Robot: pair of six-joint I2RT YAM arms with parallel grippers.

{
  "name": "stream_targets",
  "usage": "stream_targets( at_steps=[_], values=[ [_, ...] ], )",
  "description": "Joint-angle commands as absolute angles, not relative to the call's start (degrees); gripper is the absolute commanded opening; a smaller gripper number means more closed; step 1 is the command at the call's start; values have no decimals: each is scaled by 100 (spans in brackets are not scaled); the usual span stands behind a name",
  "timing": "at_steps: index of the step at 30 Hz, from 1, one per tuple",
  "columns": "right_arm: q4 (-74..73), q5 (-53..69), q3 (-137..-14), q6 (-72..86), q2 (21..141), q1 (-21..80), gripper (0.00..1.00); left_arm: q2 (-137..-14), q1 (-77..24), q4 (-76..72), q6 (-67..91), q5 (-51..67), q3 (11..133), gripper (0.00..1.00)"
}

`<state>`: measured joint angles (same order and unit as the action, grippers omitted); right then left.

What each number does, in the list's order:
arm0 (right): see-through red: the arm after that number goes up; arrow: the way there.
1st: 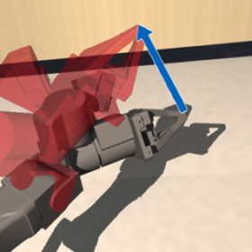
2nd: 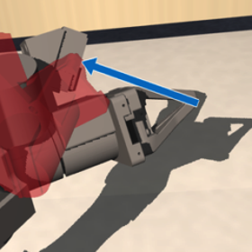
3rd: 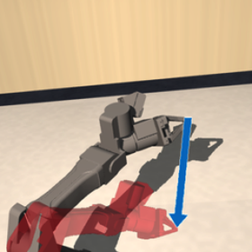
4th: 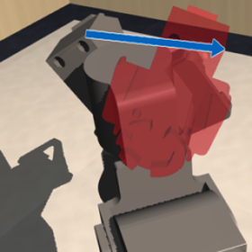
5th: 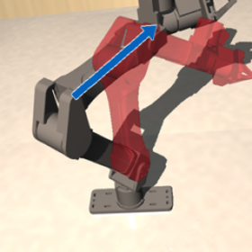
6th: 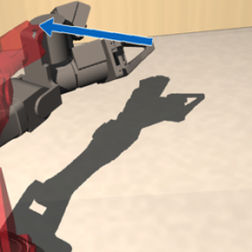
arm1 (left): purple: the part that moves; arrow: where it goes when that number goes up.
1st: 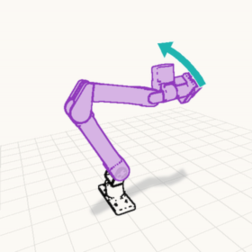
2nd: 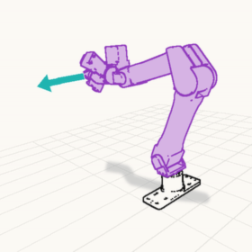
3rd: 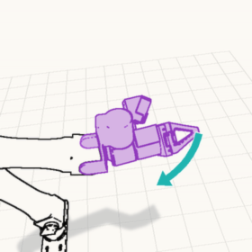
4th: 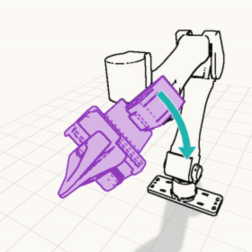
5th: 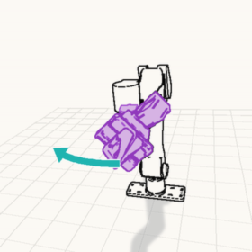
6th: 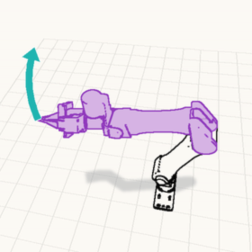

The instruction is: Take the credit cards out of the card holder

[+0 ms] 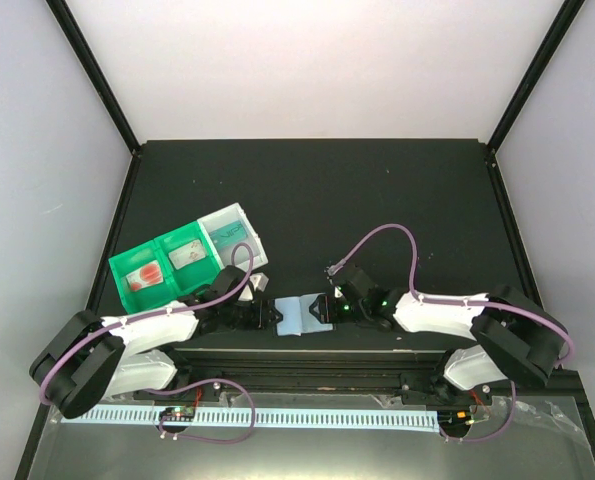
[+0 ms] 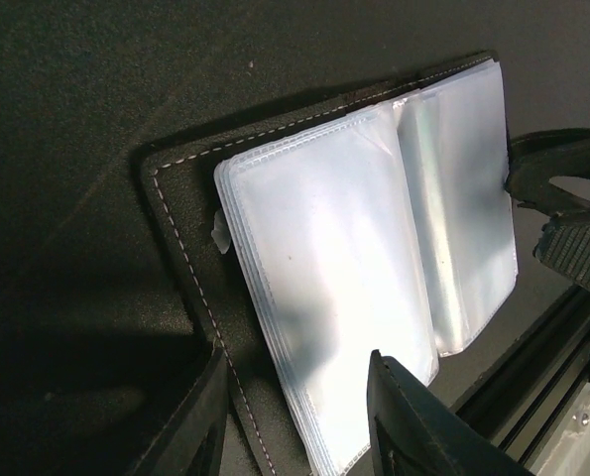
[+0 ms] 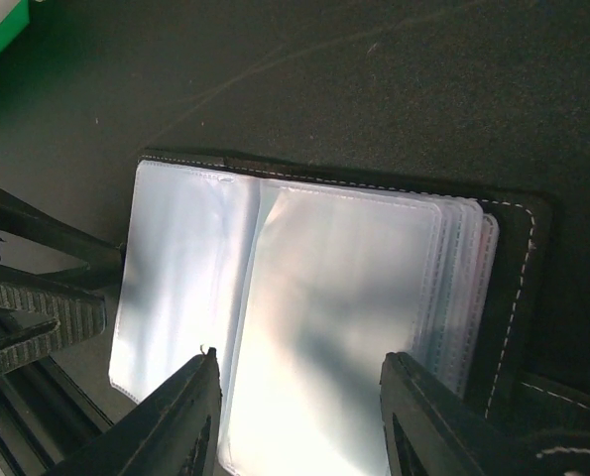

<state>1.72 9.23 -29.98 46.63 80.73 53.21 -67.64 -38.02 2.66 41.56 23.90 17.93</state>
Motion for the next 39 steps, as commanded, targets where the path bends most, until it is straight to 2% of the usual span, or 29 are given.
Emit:
stream_targets(
  at_steps=[1,20,28,39],
  values=[
    [111,795,-3018,4686,8258,5309,45,-6778,-3858,53,4152,2532,1775,41],
    [-158,611,-2981,4597,7812,5309,46,-6742,-3852,25,4180,2575,1767,41],
    [255,923,-2944,4687,8205,5309,46,-6775,-3857,35,4199,2593,1802,41],
    [630,1379,-2966,4737,8165,5308,46,-6765,-3863,52,4199,2590,1811,41]
  ],
)
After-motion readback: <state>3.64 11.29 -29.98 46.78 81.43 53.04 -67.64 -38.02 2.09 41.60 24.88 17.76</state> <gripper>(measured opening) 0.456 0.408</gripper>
